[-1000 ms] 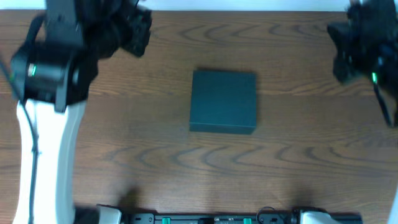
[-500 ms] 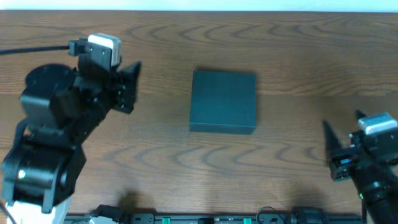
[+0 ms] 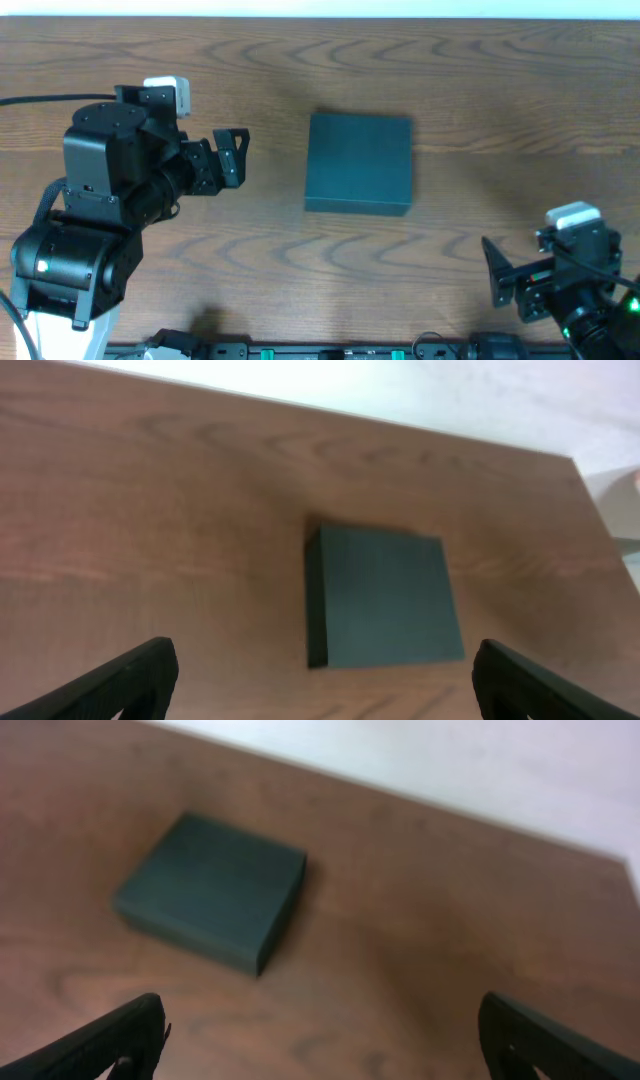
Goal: Pack container
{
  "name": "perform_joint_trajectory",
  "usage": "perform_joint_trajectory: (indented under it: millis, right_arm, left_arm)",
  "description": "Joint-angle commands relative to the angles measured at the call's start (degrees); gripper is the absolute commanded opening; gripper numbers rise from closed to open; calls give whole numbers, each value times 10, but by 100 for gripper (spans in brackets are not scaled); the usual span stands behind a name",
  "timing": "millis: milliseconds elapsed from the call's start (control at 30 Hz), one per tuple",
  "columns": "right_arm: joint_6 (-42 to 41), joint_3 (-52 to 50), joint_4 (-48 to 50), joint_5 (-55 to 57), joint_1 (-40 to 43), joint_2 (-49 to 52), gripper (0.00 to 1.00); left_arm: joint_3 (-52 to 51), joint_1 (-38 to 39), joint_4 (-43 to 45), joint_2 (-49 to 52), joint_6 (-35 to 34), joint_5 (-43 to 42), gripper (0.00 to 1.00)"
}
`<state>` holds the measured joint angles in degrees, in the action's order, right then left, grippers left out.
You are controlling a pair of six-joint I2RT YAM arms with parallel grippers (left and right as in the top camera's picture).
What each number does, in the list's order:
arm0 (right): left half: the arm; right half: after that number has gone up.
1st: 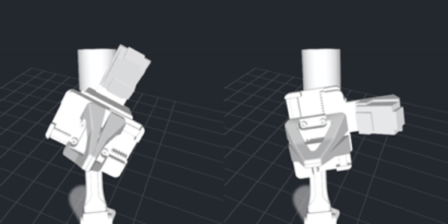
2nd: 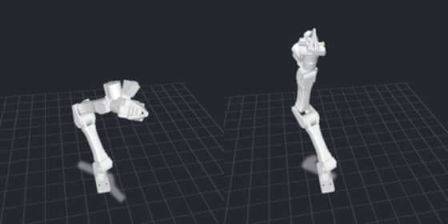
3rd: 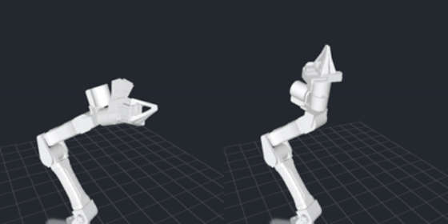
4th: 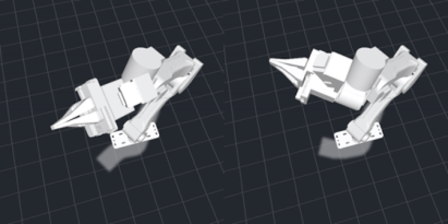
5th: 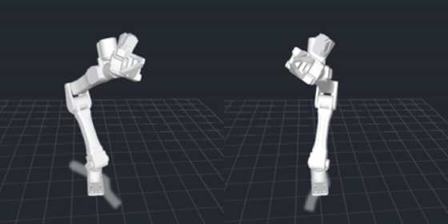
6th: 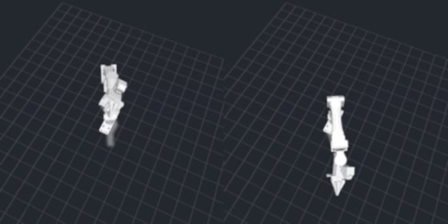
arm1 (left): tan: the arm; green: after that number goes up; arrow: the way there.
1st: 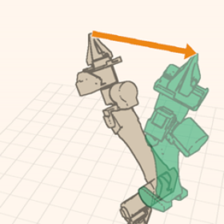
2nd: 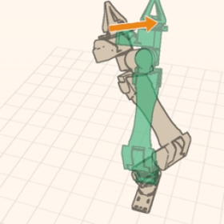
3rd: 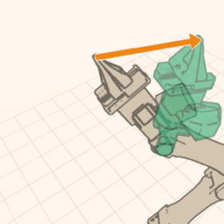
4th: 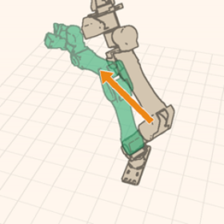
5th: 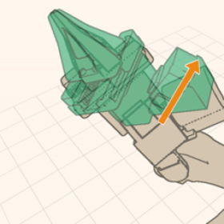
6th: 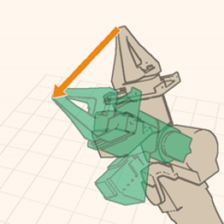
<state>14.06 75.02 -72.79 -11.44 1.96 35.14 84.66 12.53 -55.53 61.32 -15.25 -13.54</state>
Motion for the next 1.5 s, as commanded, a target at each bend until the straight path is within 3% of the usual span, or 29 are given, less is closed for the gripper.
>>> perform_joint_trajectory:
  millis: [0, 100, 200, 367, 533, 833, 1100, 1467]
  right_arm:
    - [-7, -3, -31, 5, -5, 0, 99]
    - [-7, -3, -60, 5, -5, 0, 99]
    - [-7, -3, -85, 5, -5, 0, 99]
    - [-7, -3, -98, 5, -5, 0, 99]
    - [-7, -3, -100, 5, -5, 0, 99]
    - [-7, -3, -102, 5, -5, 0, 100]
    - [-7, -3, -104, 5, -5, 0, 99]
    - [-7, -3, -104, 5, -5, 0, 99]
  left_arm:
    - [-2, -1, -21, -2, -6, -4, 95]
    - [-2, 4, -44, -14, -3, -1, 95]
    - [-3, 2, -78, -53, 42, 95, 95]
    - [-60, 1, -100, -162, 47, 163, 95]
    - [-203, -17, -53, -320, 101, 172, 95]
    - [-503, -96, 107, -511, 111, 172, 95]
    - [-654, -123, 158, -589, 111, 172, 95]
    - [-713, -125, 160, -611, 121, 181, 95]
